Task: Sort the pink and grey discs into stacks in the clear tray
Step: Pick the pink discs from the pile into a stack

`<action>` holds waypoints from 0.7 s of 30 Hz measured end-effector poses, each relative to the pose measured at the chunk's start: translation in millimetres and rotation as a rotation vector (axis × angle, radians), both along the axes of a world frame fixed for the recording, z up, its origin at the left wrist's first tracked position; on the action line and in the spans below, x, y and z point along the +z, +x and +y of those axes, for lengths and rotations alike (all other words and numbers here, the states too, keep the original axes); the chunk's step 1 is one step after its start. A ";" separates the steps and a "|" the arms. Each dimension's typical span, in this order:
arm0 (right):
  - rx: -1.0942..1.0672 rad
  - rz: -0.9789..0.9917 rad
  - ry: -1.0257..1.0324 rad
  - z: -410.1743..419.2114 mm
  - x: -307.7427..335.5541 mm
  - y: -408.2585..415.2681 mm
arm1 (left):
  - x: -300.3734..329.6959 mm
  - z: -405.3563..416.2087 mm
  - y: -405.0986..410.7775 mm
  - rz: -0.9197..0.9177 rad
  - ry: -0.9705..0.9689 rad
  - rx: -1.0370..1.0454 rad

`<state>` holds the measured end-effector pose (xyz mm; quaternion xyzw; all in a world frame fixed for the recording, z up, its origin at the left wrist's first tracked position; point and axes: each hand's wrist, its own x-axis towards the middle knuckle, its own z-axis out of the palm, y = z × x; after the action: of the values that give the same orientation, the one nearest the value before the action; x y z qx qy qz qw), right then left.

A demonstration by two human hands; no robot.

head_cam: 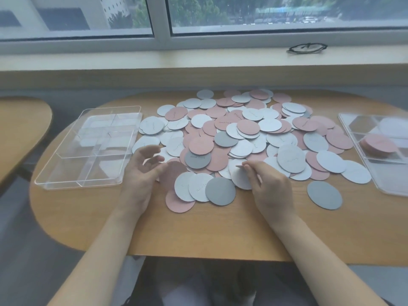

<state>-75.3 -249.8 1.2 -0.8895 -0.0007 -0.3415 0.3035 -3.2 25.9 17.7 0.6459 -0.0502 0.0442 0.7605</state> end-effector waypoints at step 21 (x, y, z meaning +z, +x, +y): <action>0.442 0.299 0.782 38.4 27.6 14.8 | 18.8 -70.0 -11.6 -0.191 0.131 -0.136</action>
<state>-60.5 -211.4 28.8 -0.7266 -0.0176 -0.1117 0.6777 -14.9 -44.1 36.5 0.6823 -0.1687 0.0505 0.7095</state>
